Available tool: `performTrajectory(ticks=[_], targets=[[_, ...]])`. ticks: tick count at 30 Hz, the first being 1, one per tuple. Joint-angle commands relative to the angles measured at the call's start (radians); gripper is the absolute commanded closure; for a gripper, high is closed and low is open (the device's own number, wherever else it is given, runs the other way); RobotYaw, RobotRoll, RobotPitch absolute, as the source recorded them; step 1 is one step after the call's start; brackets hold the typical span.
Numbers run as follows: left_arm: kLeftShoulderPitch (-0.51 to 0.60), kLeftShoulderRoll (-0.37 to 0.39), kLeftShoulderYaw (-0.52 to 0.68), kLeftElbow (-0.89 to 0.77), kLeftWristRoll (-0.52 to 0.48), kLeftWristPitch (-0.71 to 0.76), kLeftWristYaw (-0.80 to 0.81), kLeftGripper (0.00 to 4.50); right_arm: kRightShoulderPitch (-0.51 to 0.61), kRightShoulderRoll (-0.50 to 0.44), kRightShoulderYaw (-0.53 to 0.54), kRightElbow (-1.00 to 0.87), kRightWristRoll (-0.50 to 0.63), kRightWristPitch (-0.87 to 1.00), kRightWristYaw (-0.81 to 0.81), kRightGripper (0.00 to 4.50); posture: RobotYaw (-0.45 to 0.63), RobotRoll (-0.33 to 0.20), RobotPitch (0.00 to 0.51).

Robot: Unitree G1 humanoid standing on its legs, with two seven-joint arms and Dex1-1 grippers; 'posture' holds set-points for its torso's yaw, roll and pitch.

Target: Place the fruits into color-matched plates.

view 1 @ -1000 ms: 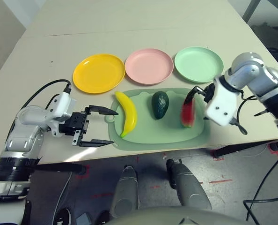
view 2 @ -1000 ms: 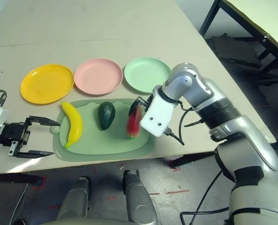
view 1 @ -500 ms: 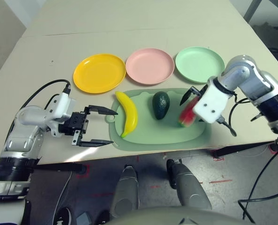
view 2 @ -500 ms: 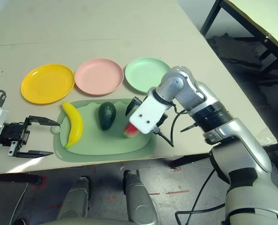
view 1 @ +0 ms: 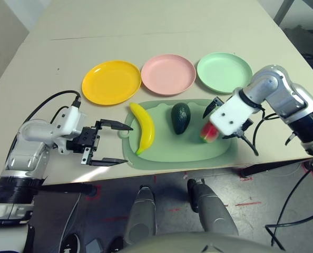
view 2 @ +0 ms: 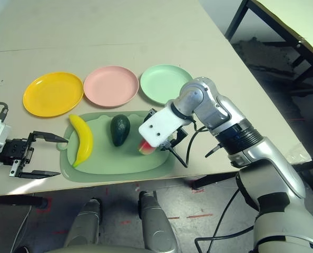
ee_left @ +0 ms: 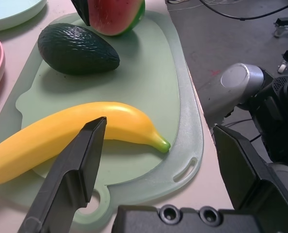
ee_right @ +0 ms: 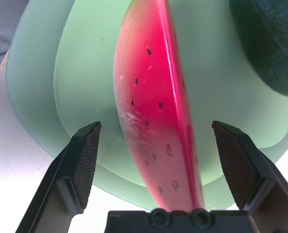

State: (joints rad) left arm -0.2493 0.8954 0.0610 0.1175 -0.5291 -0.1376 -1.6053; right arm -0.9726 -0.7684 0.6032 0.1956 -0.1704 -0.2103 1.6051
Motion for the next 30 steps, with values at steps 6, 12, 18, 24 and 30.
performTrajectory(ticks=[6,12,18,24,30], targets=[[0.013,0.004,-0.008,0.009,0.016,-0.012,-0.009,0.00,0.017,-0.008,-0.006,-0.048,-0.008,0.067,0.009,1.52,-0.06,0.000,0.214],[0.012,0.009,-0.006,0.011,0.017,-0.010,-0.009,0.00,0.014,-0.022,-0.011,-0.032,-0.014,0.066,0.009,2.80,-0.07,0.000,0.218],[0.007,0.009,-0.010,0.017,0.020,-0.012,-0.009,0.00,0.012,-0.018,-0.017,-0.030,-0.013,0.078,0.009,2.80,-0.07,0.000,0.219],[0.001,0.006,-0.011,0.022,0.022,-0.013,-0.009,0.00,0.007,-0.033,-0.003,-0.047,0.003,0.093,0.009,2.80,-0.07,0.000,0.216],[-0.001,0.006,-0.014,0.025,0.022,-0.014,-0.009,0.00,-0.026,-0.081,0.050,-0.157,0.132,0.230,0.009,2.81,-0.08,0.000,0.215]])
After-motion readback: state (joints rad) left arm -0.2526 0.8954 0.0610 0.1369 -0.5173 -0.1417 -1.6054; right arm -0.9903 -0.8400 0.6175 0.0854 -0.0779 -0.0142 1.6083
